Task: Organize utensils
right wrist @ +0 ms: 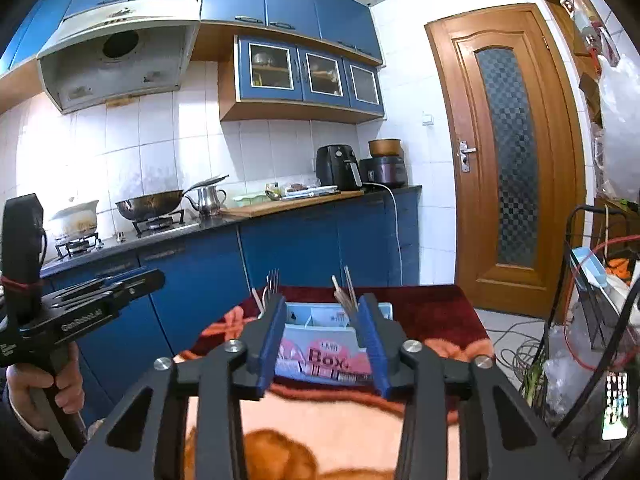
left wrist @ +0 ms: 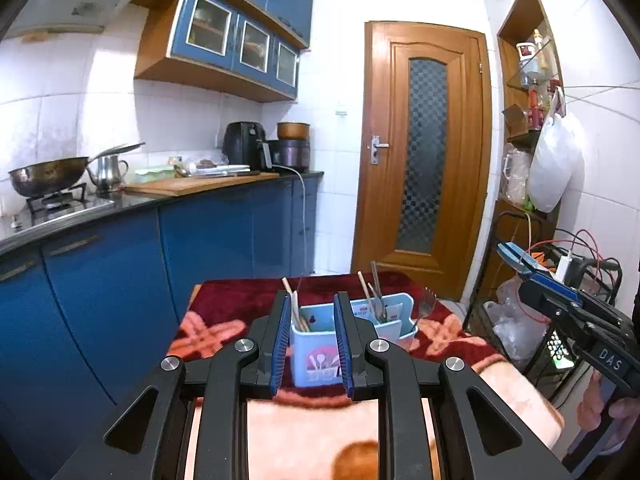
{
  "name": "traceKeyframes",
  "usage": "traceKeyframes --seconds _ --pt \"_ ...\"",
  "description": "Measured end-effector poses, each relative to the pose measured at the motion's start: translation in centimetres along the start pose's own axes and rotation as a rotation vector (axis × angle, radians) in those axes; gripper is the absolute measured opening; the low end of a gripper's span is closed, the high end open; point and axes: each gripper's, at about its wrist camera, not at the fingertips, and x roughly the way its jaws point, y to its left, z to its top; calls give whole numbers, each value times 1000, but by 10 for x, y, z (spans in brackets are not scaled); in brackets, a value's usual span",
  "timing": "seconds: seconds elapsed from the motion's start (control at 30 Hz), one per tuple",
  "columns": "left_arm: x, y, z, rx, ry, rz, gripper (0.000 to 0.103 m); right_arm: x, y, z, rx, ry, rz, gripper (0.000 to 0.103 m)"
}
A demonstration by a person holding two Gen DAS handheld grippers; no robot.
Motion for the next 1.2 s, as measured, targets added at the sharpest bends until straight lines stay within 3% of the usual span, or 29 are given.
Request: traceKeyframes --seconds 0.23,0.4,0.73,0.8,0.9,1.0,1.2 --pt "-6 6 -41 -68 9 12 45 -7 -1 -38 23 0 3 59" --pt "11 6 -78 -117 36 49 46 -1 -1 -67 1 4 -13 73" --pt "49 -9 -135 -78 100 135 56 21 -16 -118 0 48 -83 89" --pt "52 -8 -141 -85 112 153 58 23 -21 -124 17 48 -99 103" --pt "55 -7 -147 -84 127 171 70 24 -24 -131 20 33 -136 103" --pt "57 -8 -150 -84 136 172 71 31 -23 -137 -9 42 -177 103" --pt "63 -16 -156 -57 167 200 71 31 -27 -141 16 41 -155 103"
